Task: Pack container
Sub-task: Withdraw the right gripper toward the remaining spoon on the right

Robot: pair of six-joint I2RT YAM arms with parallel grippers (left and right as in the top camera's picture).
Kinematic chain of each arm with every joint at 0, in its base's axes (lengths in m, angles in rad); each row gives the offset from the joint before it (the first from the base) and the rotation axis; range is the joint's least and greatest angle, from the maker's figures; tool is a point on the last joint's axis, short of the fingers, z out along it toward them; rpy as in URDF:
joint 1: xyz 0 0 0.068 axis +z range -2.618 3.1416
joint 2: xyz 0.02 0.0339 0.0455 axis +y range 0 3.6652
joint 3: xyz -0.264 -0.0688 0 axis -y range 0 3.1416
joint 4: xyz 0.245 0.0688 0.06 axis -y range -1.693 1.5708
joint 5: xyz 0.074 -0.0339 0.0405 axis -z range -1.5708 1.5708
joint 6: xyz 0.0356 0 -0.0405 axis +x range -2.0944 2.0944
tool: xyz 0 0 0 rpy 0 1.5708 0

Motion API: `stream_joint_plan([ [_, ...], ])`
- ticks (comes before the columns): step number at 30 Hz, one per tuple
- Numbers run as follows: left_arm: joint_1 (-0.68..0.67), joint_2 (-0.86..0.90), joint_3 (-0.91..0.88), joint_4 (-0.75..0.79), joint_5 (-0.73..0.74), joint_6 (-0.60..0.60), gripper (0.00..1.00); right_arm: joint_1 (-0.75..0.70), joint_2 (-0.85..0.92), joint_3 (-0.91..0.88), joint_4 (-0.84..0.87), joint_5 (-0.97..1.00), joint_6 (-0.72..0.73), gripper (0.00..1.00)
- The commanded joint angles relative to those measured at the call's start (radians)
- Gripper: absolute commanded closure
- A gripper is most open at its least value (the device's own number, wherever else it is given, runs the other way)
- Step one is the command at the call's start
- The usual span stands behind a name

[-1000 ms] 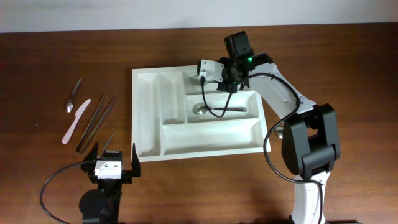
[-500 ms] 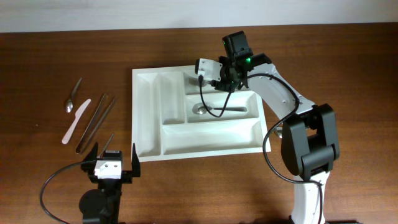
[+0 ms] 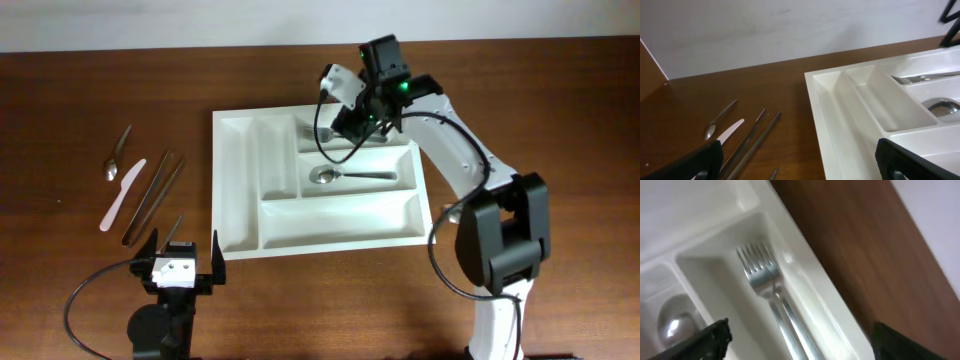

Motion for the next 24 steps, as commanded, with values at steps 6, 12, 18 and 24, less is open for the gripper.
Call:
stream_joint_plan([
  [6,-0.004,-0.008,-0.008,0.003,0.004,-0.012,0.01,-0.101,-0.133,0.059,-0.353,0.161,0.274,0.01],
  [12,-0.004,-0.008,-0.008,0.003,0.004,-0.012,0.01,-0.222,-0.132,0.031,-0.576,0.105,0.338,0.01],
  [18,-0.004,-0.008,-0.008,0.003,0.004,-0.012,0.01,-0.318,-0.132,-0.016,-0.648,0.015,0.347,0.01],
  [24,-0.004,-0.008,-0.008,0.003,0.003,-0.012,0.01,-0.352,-0.132,-0.145,-0.609,0.017,0.349,0.01],
])
